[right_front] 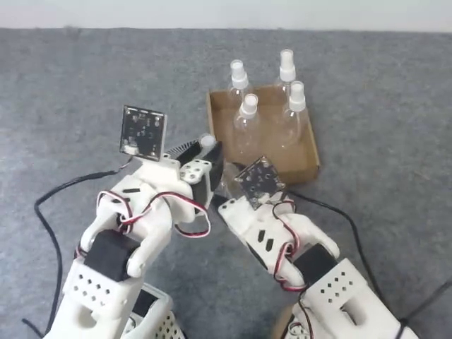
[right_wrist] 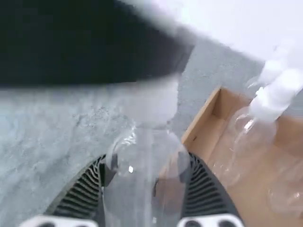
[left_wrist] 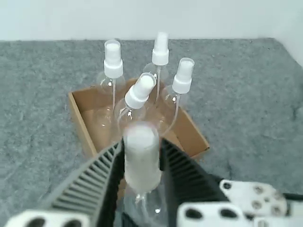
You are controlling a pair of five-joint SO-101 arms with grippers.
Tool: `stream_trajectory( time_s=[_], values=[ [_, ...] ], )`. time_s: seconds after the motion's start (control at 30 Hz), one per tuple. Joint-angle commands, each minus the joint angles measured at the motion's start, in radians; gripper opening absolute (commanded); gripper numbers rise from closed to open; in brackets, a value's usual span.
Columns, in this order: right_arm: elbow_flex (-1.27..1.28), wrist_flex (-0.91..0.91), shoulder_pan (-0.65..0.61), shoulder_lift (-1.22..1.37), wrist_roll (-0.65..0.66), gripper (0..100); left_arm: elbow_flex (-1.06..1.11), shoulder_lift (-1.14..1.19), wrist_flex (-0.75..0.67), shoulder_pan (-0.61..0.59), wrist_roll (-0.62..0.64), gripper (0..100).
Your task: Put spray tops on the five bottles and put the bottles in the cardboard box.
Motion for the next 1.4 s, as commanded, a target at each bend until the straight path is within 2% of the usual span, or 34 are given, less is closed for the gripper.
stream_trajectory(
  time_s=[0.0,0.13,0.37,0.47,0.6,0.77,0.97,1.17,1.37],
  values=[
    [0.021,-0.134,0.050,-0.039,-0.011,0.6,-0.027,-0.011,0.005,0.006,-0.066,17],
    [0.080,-0.231,0.065,-0.033,-0.009,0.6,-0.127,-0.011,0.064,-0.031,-0.101,17],
    [0.089,-0.246,0.071,-0.031,-0.009,0.6,-0.294,-0.011,0.144,-0.230,-0.117,17],
    [0.083,-0.246,0.093,-0.031,-0.009,0.6,-0.282,-0.011,0.186,-0.298,-0.196,21],
    [0.032,-0.239,0.170,-0.030,-0.032,0.6,-0.142,-0.011,0.181,-0.331,-0.244,28],
    [-0.114,-0.139,0.202,0.031,-0.127,0.6,0.067,-0.066,0.063,-0.321,-0.292,28],
    [-0.351,-0.116,0.197,0.303,-0.175,0.6,0.269,-0.284,0.048,-0.210,-0.365,29],
    [-0.629,0.038,0.097,0.553,-0.175,0.6,0.360,-0.416,0.046,-0.120,-0.394,29],
    [-0.724,0.231,0.027,0.532,-0.176,0.6,0.403,-0.417,-0.015,-0.124,-0.394,29]
  ],
)
